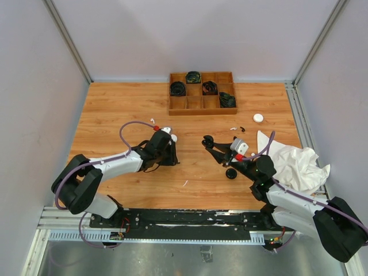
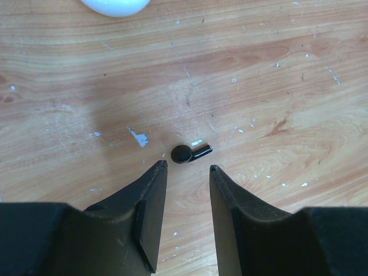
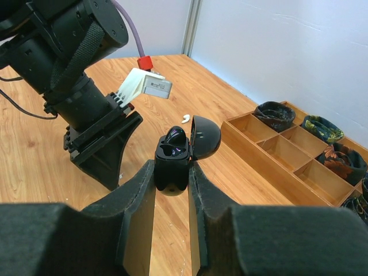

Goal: Insert the wireless bluetooth earbuds into the charging case
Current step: Pick up the earbud from the center of the board.

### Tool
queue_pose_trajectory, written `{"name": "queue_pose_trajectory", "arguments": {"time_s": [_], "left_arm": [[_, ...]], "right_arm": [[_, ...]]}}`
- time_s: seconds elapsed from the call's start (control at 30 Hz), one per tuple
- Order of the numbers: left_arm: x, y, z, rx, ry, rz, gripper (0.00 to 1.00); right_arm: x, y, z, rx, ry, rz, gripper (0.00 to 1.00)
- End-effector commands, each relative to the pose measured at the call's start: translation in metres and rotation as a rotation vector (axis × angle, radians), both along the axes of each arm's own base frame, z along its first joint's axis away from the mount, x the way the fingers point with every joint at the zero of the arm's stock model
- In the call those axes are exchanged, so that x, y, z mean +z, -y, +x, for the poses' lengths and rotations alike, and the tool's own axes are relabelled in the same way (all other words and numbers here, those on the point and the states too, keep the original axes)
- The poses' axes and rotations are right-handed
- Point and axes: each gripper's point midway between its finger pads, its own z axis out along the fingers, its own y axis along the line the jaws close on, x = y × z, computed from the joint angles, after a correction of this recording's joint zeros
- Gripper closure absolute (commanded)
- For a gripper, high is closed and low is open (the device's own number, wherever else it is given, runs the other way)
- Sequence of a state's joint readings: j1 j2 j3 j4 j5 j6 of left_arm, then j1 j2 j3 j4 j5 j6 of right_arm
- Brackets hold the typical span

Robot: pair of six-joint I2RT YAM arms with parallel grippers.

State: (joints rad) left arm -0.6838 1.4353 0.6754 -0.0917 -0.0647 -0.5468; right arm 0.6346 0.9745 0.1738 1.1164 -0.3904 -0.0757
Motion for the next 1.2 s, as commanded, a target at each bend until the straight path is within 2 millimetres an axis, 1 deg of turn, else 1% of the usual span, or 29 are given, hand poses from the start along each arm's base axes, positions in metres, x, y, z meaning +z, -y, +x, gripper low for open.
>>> {"name": "queue_pose_trajectory", "arguments": {"time_s": [0.0,0.17,0.3,0.57,0.7,0.77,0.83,0.93,1.0,1.1,1.17], "left_arm": [[0.005,0.015,0.005,-0.006,-0.008,-0.061,0.59],[0.0,0.019,0.004,-0.018,-0.025,-0.069,0.59],[-0.002,0.022,0.009,-0.029,-0.022,-0.06,0.59],[0.004,0.038,0.027,-0.074,0.014,-0.06,0.58],[0.006,0.045,0.029,-0.102,0.01,-0.064,0.59],[0.007,0.042,0.029,-0.097,0.014,-0.057,0.6],[0.01,0.036,0.029,-0.08,0.023,-0.033,0.6],[0.013,0.024,0.03,-0.055,0.042,0.046,0.59],[0.01,0.019,0.028,-0.049,0.043,0.111,0.6],[0.01,0.017,0.026,-0.048,0.052,0.169,0.6],[0.011,0.021,0.026,-0.052,0.061,0.179,0.6]], "right_arm": [[0.015,-0.006,-0.008,0.03,0.038,0.024,0.96],[0.015,-0.006,-0.008,0.029,0.037,0.023,0.96],[0.015,-0.007,-0.008,0.033,0.037,0.022,0.96],[0.017,-0.006,-0.008,0.029,0.043,0.023,0.96],[0.018,-0.005,-0.009,0.029,0.044,0.021,0.96],[0.017,-0.005,-0.009,0.026,0.043,0.017,0.96],[0.018,-0.004,-0.008,0.021,0.044,0.016,0.96],[0.017,-0.005,-0.008,0.022,0.044,0.012,0.96],[0.016,-0.005,-0.008,0.025,0.041,0.01,0.96],[0.016,-0.005,-0.006,0.019,0.035,0.006,0.96],[0.016,-0.005,-0.006,0.015,0.034,0.003,0.96]]}}
